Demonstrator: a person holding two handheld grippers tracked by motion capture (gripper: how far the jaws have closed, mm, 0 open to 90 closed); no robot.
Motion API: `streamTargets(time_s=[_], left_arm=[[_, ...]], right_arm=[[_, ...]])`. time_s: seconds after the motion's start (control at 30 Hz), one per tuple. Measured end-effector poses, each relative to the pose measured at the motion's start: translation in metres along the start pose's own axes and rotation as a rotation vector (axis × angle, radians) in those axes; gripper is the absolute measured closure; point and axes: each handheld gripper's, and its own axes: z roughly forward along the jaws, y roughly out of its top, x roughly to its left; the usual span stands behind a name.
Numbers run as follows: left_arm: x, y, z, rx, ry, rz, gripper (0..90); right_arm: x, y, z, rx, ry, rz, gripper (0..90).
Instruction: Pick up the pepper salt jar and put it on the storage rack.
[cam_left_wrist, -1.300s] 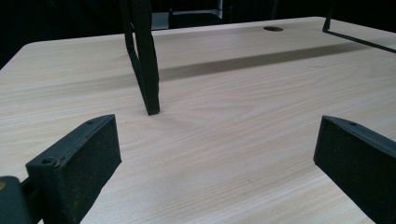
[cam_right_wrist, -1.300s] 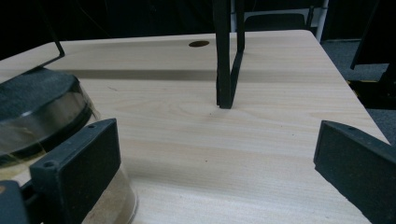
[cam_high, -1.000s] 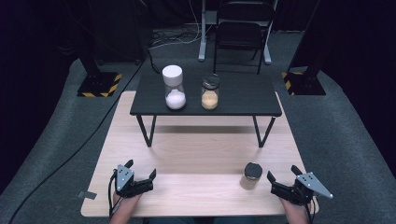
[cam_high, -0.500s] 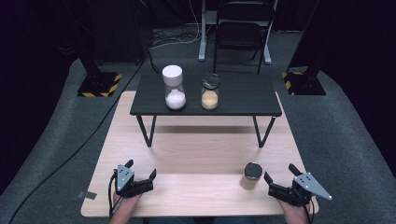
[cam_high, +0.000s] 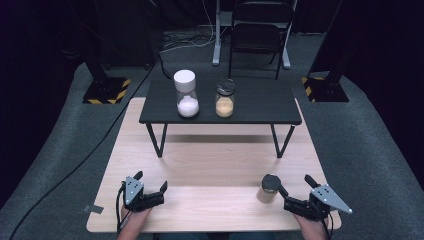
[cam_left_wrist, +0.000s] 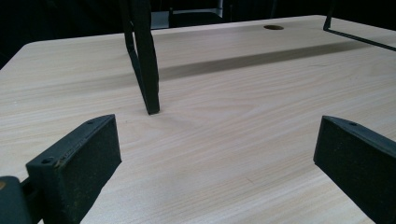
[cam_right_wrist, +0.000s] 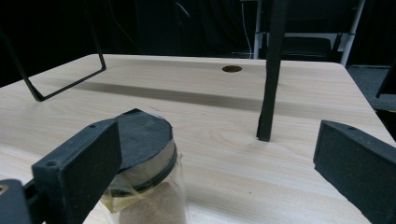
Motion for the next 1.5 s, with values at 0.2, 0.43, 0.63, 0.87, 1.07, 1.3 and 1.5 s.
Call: streamTargets(time_s=[0.2, 0.43, 0.63, 0.87, 1.07, 1.3, 1.5], left_arm=[[0.000, 0.000, 0.000, 0.000, 0.000, 0.000, 0.2], [0.000, 0.000, 0.000, 0.000, 0.000, 0.001, 0.2], [0.000, 0.000, 0.000, -0.001, -0.001, 0.000, 0.2], [0.000, 0.000, -0.001, -0.004, -0.002, -0.002, 0.2], [0.000, 0.000, -0.001, -0.004, -0.004, -0.003, 0.2], [0.000, 0.000, -0.001, -0.004, -0.005, -0.004, 0.2], [0.001, 0.000, -0.001, -0.004, -0.007, -0.004, 0.2]], right_arm=[[0.006, 0.002, 0.003, 0.002, 0.023, -0.012, 0.0], [0.012, 0.005, 0.006, 0.004, 0.052, -0.025, 0.0], [0.020, 0.004, 0.010, 0.010, 0.079, -0.032, 0.0], [0.027, 0.003, 0.015, 0.019, 0.101, -0.035, 0.0], [0.031, 0.001, 0.019, 0.030, 0.122, -0.035, 1.0], [0.035, -0.002, 0.024, 0.041, 0.129, -0.036, 2.8], [0.036, -0.005, 0.027, 0.051, 0.127, -0.036, 4.0]])
